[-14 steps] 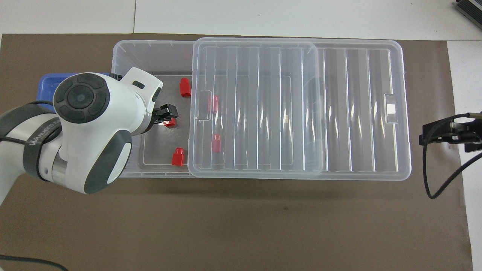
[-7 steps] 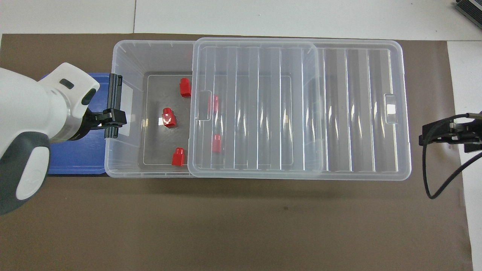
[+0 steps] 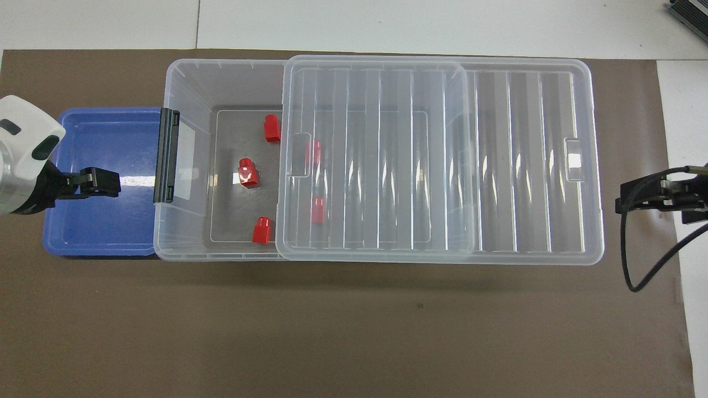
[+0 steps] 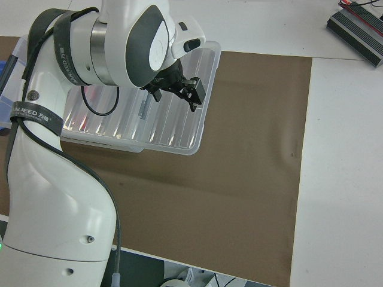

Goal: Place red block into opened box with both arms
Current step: 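Open the left gripper and withdraw it back past the blue tray, then reach the right gripper to the edge of the clear lid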

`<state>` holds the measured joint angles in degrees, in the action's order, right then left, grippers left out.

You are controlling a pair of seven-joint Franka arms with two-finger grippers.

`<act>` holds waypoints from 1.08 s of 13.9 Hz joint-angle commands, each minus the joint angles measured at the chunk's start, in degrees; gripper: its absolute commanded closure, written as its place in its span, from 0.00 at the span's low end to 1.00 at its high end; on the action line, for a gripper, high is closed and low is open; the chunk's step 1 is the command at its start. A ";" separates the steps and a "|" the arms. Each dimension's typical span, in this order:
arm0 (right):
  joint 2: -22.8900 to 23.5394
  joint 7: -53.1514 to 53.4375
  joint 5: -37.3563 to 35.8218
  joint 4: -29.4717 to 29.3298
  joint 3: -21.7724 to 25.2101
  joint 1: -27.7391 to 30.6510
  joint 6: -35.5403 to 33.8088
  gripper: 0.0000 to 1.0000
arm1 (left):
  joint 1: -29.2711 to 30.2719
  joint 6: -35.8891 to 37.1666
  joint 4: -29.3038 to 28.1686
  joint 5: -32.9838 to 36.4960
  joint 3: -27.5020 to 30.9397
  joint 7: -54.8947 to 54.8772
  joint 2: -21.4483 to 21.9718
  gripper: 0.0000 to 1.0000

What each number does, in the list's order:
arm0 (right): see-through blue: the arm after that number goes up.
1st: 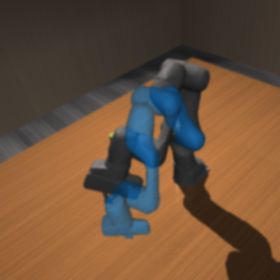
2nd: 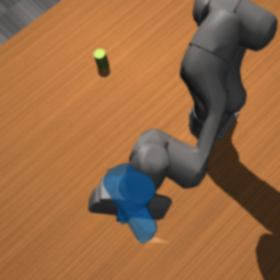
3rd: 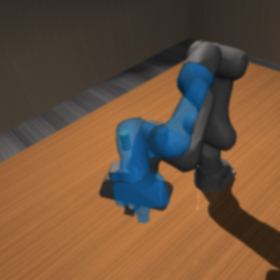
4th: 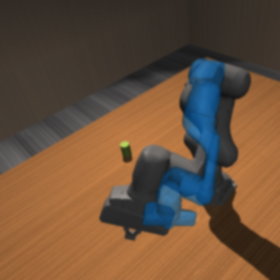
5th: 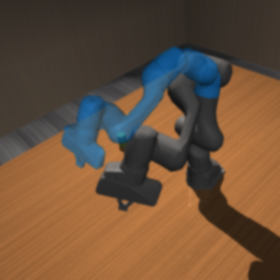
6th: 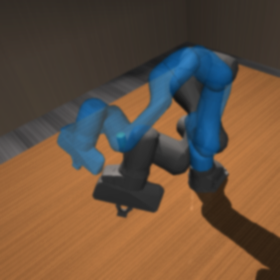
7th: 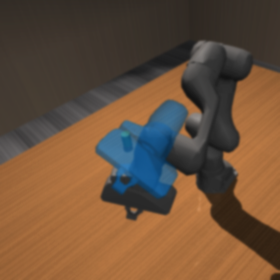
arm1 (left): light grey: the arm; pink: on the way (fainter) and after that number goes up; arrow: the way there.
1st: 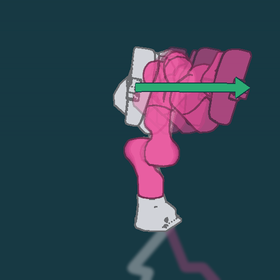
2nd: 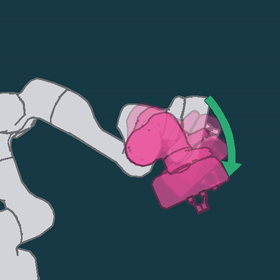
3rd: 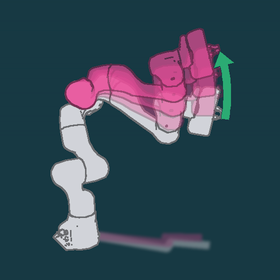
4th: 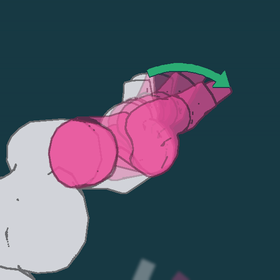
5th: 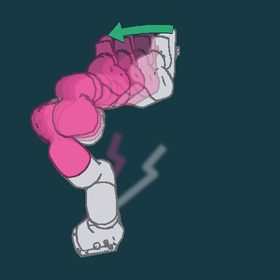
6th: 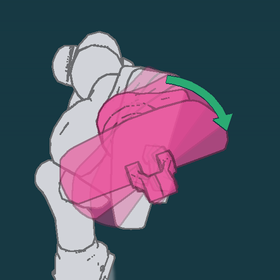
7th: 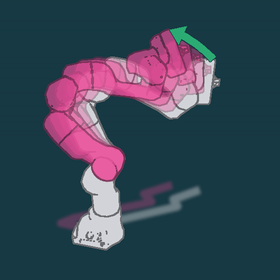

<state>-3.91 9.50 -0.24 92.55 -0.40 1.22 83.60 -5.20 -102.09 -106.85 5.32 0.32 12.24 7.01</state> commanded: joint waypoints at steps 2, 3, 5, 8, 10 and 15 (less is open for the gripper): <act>-0.83 -1.68 0.24 1.23 -0.30 0.80 1.21 0.00 | 7.30 2.68 -0.82 -1.88 -0.41 -10.28 2.75 0.00; -0.83 -1.76 0.24 1.23 -0.30 0.89 1.21 0.00 | 9.49 3.12 -0.82 -2.93 -0.41 -12.83 2.92 0.00; -0.92 -3.25 0.24 1.66 -0.30 1.15 2.34 0.18 | 12.40 3.04 -0.91 -4.78 -0.41 -17.76 3.19 0.00; -0.13 -10.27 0.24 2.02 0.05 2.46 6.47 1.00 | 11.45 2.34 -0.73 -4.96 -0.76 -17.34 3.10 0.00; 1.01 -13.87 -0.03 3.50 0.14 2.82 11.64 1.00 | 11.01 0.15 -1.25 -5.05 -1.29 -17.07 3.10 0.00; 7.94 -30.74 -4.58 3.60 0.14 6.51 22.55 1.00 | 9.34 -3.11 -0.21 -6.80 -1.11 -16.55 0.22 0.00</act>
<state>1.29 -15.83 -2.33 96.08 0.11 6.16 102.47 4.98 -103.04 -106.92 0.49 -1.59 -4.54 8.80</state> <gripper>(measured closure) 0.987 0.000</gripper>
